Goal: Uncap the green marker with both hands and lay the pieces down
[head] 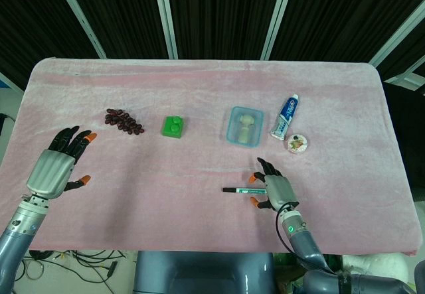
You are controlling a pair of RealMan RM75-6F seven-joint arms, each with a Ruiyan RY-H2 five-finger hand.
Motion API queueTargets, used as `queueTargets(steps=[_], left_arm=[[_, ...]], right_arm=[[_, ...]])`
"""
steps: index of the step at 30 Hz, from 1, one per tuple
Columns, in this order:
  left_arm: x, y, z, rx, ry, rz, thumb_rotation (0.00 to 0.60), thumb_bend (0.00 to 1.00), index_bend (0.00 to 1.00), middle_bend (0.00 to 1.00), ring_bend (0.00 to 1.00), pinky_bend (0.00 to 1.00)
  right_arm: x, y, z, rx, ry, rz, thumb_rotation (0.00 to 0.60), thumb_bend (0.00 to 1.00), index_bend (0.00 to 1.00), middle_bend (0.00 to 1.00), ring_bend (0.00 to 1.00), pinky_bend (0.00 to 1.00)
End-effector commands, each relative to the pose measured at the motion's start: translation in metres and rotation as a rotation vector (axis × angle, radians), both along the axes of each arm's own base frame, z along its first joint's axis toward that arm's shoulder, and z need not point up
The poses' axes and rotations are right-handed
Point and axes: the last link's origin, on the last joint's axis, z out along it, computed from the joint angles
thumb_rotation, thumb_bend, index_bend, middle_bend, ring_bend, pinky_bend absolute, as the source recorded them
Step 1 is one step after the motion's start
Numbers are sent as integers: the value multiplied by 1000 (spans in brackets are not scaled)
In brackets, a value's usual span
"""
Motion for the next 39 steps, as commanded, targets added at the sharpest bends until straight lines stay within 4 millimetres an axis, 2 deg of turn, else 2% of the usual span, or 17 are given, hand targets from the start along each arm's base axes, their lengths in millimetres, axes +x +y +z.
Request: queueTargets(steps=[1,10,39], left_arm=[[-1,0,0,1,1,3,600,138,115,129,0,99],[-5,1,0,1,8,14,600,138,115,129,0,98],[-7,3,-1,2,23,26,600,138,115,129,0,98]], right_arm=[[1,-2,-7,-8,14,-1,600,210,459,0,22,152],[-7,-7,-15,-17,7,-42,600,234,497,0,22,152],[-21,-7,-19,-15,26,-40,600,238,536,0,22,152]])
